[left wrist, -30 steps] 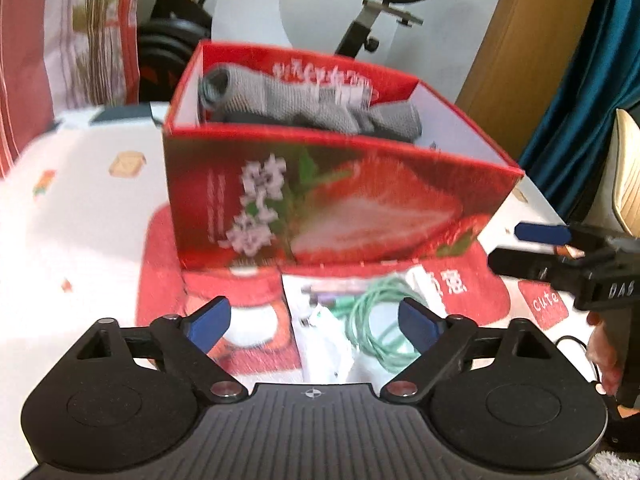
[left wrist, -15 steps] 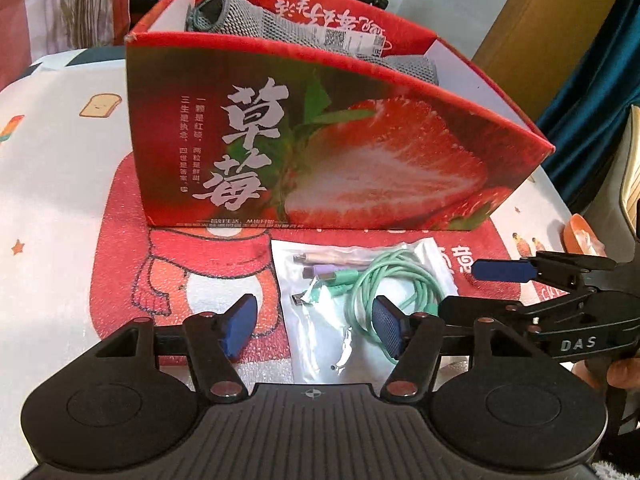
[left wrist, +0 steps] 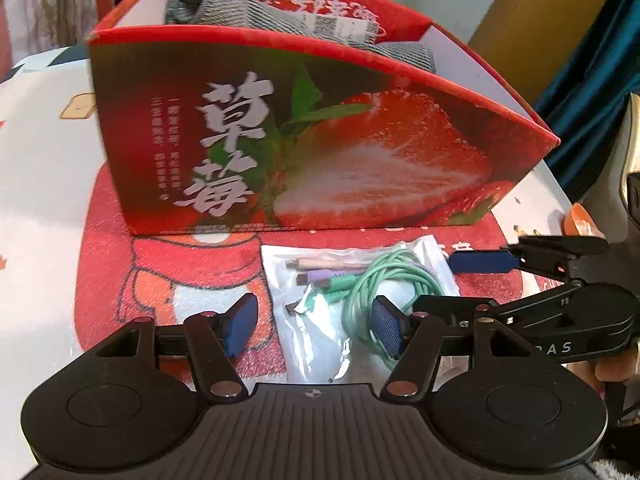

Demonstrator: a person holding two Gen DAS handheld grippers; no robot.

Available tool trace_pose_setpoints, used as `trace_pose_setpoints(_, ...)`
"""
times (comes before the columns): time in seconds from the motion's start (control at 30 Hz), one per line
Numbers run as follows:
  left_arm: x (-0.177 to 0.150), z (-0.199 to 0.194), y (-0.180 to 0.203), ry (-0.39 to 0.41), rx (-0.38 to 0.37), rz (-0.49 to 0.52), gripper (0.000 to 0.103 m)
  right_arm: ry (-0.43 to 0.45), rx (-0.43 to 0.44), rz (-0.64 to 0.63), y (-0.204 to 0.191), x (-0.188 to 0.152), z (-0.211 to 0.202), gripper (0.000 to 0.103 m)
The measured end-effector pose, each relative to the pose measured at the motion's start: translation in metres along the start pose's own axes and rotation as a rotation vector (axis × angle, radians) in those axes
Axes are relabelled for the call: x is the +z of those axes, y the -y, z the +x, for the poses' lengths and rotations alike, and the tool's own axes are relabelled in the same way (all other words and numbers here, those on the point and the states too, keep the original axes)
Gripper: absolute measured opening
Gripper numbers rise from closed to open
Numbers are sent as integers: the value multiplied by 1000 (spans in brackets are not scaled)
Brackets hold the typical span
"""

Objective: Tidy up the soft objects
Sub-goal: 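Withdraw both tools and lower them onto the bagged mint-green cable, then close the right tool on the cable bag while the left tool grips it too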

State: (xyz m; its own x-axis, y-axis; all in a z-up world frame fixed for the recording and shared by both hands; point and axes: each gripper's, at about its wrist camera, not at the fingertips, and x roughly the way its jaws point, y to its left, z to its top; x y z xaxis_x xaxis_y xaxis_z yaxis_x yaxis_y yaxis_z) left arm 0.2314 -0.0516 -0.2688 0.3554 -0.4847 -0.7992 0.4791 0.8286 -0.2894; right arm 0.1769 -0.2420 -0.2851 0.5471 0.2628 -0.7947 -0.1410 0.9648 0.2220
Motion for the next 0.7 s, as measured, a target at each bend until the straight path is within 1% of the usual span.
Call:
trace_pose_setpoints(0.17,9,8,2,-23,-30,13,65,-12,9,-21,-2,5,5,65)
trace_pose_setpoints(0.33,9,10,4,-19,-36,11,65,-10,23,-10,0,7,5,63)
trace_pose_setpoints(0.47,9,8,0,-17,-54,-14,65,-5,31,1,2,8,5,56)
trace_pose_setpoints(0.63,8,8,5,-27,-45,-2,65,-3,37,5,3,9,5,54)
trace_pose_setpoints(0.7,8,8,5,-28,-47,-4,65,-2,44,12,4,9,4,50)
